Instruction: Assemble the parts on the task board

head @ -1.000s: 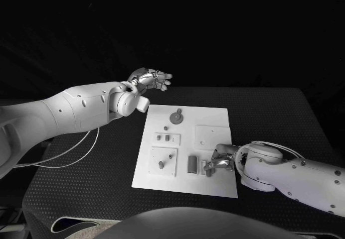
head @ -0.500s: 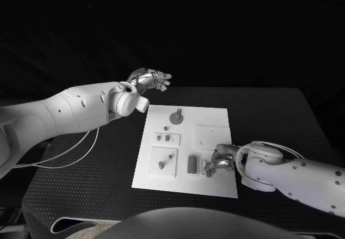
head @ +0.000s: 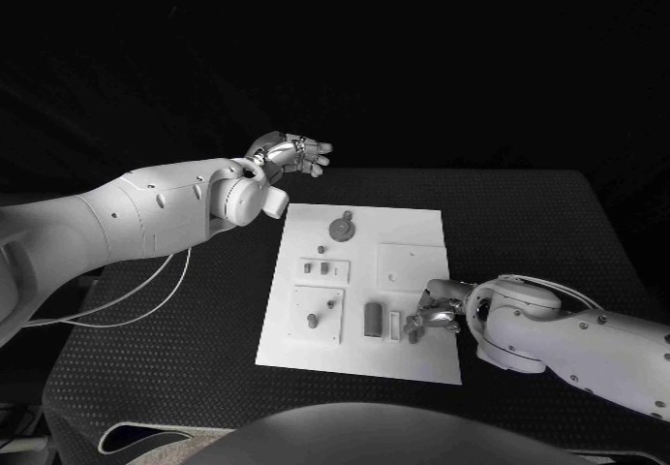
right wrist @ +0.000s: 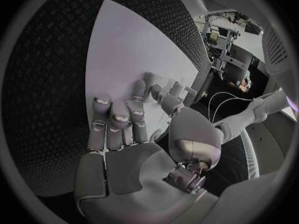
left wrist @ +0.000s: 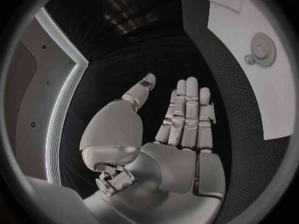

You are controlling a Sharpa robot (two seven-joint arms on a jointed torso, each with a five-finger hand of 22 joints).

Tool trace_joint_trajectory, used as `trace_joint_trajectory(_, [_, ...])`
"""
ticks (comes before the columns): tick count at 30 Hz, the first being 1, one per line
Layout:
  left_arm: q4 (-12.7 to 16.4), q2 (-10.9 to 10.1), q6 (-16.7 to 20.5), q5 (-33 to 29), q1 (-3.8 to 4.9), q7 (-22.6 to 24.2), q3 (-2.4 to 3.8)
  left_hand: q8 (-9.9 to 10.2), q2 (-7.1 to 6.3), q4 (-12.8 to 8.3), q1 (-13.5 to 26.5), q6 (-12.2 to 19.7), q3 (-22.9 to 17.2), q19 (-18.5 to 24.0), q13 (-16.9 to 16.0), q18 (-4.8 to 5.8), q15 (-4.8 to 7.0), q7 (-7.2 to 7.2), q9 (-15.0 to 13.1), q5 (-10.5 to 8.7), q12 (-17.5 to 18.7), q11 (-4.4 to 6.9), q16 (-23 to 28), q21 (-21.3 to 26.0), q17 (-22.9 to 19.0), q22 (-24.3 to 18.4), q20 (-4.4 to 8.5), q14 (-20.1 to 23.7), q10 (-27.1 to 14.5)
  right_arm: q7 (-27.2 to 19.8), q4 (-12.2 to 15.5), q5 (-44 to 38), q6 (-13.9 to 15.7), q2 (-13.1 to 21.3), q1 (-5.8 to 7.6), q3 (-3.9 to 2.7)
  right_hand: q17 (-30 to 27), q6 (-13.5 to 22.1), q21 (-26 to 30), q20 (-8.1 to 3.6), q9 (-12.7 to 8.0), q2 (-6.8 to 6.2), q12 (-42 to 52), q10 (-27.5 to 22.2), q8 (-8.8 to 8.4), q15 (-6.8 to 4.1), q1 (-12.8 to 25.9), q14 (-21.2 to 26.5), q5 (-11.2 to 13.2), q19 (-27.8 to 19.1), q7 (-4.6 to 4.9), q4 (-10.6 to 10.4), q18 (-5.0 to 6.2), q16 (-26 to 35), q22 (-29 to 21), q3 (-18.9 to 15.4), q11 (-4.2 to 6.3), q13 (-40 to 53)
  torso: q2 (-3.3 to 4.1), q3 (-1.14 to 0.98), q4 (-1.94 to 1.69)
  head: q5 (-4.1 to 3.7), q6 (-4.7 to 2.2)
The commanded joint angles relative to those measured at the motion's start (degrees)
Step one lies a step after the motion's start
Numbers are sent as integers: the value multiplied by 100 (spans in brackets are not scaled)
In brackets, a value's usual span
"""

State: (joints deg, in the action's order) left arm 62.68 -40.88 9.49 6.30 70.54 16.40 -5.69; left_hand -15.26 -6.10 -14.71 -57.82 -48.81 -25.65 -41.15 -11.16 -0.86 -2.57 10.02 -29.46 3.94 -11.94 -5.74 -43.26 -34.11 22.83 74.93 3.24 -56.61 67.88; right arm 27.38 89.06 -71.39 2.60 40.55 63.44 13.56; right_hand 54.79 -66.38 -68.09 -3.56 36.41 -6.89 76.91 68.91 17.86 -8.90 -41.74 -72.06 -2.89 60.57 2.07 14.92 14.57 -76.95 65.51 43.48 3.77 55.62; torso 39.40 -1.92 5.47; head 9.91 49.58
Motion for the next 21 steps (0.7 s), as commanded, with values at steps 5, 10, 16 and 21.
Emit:
trace_joint_trajectory(5, [12, 6, -80, -23, 5, 27, 4, -38, 32, 40, 41, -3, -4, -34, 4, -52, -1, 7, 8, -16, -34, 1, 41, 37, 8, 112, -12, -25, -47, 260, -73, -284, -266, 34, -57, 59, 16, 15, -28, 28, -228, -116, -35, -7, -29, 8, -16, -44, 9, 25, 65, -23, 43, 40, -16, -27, -24, 18, 0, -1, 0, -8, -3])
trace_joint_trajectory(10, [13, 3, -76, -23, 5, 26, 3, -38, 31, 39, 39, -2, -4, -34, 4, -52, -2, 7, 9, -17, -35, 1, 42, 38, 9, 112, -12, -25, -49, 306, 2, -1275, -299, 24, -57, 59, 31, 28, -28, 24, -235, -237, -74, -33, -41, 12, -73, -44, 9, 21, 71, -9, 43, 59, -28, -7, -29, 9, 1, 3, -3, -10, -5])
trace_joint_trajectory(16, [14, 0, -88, -23, 5, 18, 3, -38, 29, 39, 40, -1, -3, -33, 4, -52, -2, 8, 9, -17, -36, 0, 43, 38, 10, 112, -13, -25, -50, 436, 125, -2254, -397, 12, -57, 59, 58, 104, -6, 42, -257, -632, -264, -238, -90, 46, -113, -16, 10, -15, 107, -248, 43, 118, -64, 66, -65, -208, 1, 5, -4, -18, 0])
trace_joint_trajectory(21, [17, -2, -97, -23, 5, 16, 3, -37, 27, 42, 44, 1, -1, -32, 6, -51, -3, 9, 11, -18, -35, -3, 46, 40, 12, 112, -14, -22, -58, 517, 186, -2763, -452, 1, -57, 59, 70, 256, 61, 101, -292, -774, -405, -380, -172, 122, -92, 100, 9, -168, 176, -495, 43, 213, -92, 92, -134, -238, -2, 7, -2, -18, 1])
